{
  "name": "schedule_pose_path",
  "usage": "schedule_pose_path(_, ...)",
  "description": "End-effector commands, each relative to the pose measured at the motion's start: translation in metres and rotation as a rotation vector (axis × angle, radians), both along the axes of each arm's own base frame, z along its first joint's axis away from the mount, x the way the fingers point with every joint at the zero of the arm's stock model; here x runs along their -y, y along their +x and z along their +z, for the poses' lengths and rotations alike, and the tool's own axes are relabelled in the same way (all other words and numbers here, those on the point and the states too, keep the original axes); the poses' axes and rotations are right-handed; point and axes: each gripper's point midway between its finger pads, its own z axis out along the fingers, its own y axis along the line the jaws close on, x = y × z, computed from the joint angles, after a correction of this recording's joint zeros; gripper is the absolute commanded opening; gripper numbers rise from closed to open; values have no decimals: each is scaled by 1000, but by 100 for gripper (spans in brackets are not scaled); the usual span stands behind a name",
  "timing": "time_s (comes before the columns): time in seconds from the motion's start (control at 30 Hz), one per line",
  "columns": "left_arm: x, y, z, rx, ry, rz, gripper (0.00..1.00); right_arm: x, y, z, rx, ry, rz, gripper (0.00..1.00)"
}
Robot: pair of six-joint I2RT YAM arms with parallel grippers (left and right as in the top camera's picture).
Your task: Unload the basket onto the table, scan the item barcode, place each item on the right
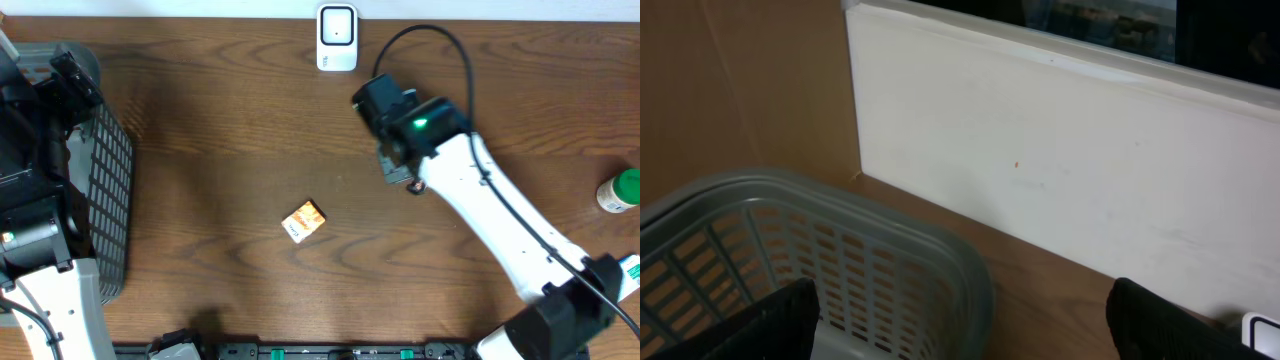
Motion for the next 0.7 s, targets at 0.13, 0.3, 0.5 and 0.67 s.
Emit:
schedule_pose_path(0.13,3,1,2,9,-8,-10,91,-20,3,-59,-40,-346,92,1)
schedule_pose_path(0.3,3,1,2,8,-8,-10,91,-60,-22,-107,-125,-398,202,1)
schedule_pose_path(0.5,3,1,2,8,-8,-10,91,-127,-62,-142,-166,-272,338,38)
schedule_pose_path(0.67,3,1,2,8,-8,-10,91,-157,-81,-151,-194,-155,366,90)
